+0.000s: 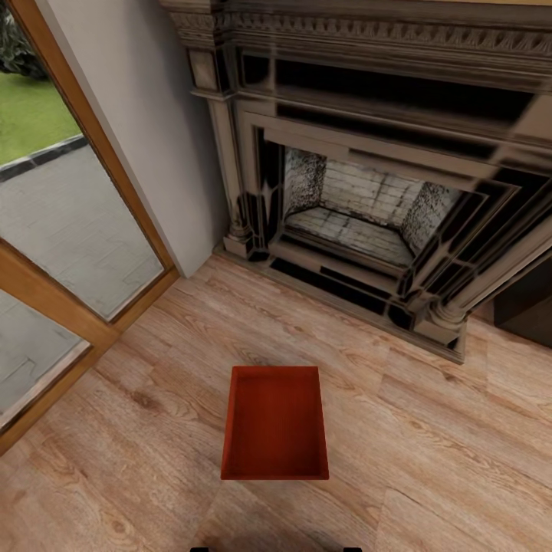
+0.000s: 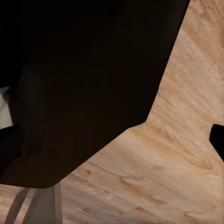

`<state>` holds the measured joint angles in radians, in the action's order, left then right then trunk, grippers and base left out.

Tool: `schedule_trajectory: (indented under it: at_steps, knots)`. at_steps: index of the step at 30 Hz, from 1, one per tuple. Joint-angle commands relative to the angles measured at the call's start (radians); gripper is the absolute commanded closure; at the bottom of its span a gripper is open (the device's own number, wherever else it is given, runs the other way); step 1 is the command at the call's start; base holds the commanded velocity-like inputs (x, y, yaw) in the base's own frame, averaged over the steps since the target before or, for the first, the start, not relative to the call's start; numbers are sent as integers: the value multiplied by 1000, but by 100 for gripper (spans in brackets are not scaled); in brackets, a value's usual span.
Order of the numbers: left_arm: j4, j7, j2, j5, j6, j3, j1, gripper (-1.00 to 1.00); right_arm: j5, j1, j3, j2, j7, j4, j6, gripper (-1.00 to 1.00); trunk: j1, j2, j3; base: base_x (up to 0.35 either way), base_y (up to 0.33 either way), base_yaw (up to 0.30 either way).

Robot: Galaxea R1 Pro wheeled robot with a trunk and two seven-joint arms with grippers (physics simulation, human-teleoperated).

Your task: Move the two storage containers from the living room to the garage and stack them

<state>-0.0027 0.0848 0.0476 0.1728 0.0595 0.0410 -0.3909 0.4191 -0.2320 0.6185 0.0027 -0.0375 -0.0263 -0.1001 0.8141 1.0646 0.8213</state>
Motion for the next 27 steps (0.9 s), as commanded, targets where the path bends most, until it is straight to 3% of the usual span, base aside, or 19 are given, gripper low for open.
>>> schedule_trajectory:
  at_steps: [1, 8, 12, 18, 20, 22, 23, 24, 27]
  knots:
    - [0, 1, 0, 5, 3, 4, 0, -100, 10, -1, 8, 0, -4, -3, -6, -100, 0, 0, 0, 0, 0, 0]
    - [0, -2, 1, 3, 4, 4, -1, -100, 11, 0, 8, -3, -1, -2, -6, -100, 0, 0, 0, 0, 0, 0]
    - [-5, 4, -3, -11, 10, 3, -1, -100, 15, -1, 7, -9, 57, 13, -5, -100, 0, 0, 0, 0, 0, 0]
    - [-143, 8, 2, -8, 32, 1, -2, -100, 12, -1, 8, -23, 110, 231, 62, -100, 0, 0, 0, 0, 0, 0]
    - [-254, 9, -1, -9, 97, 2, -4, -100, 12, -32, 7, -28, 146, 303, 144, -100, 0, 0, 0, 0, 0, 0]
    - [-365, 10, -5, -9, 202, 2, -6, -100, 12, -78, 6, -28, 168, 347, 185, -100, 0, 0, 0, 0, 0, 0]
    - [-472, 10, -13, -9, 302, 3, -9, -100, 14, -137, 5, -25, 193, 368, 205, -100, 0, 0, 0, 0, 0, 0]
    - [-494, 10, -19, -10, 323, 3, -10, -100, 14, -155, 5, -23, 202, 370, 207, -100, 0, 0, 0, 0, 0, 0]
    - [-564, 11, -78, -13, 395, 1, -25, -100, 19, -263, 2, -13, 272, 374, 227, -100, 0, 0, 0, 0, 0, 0]
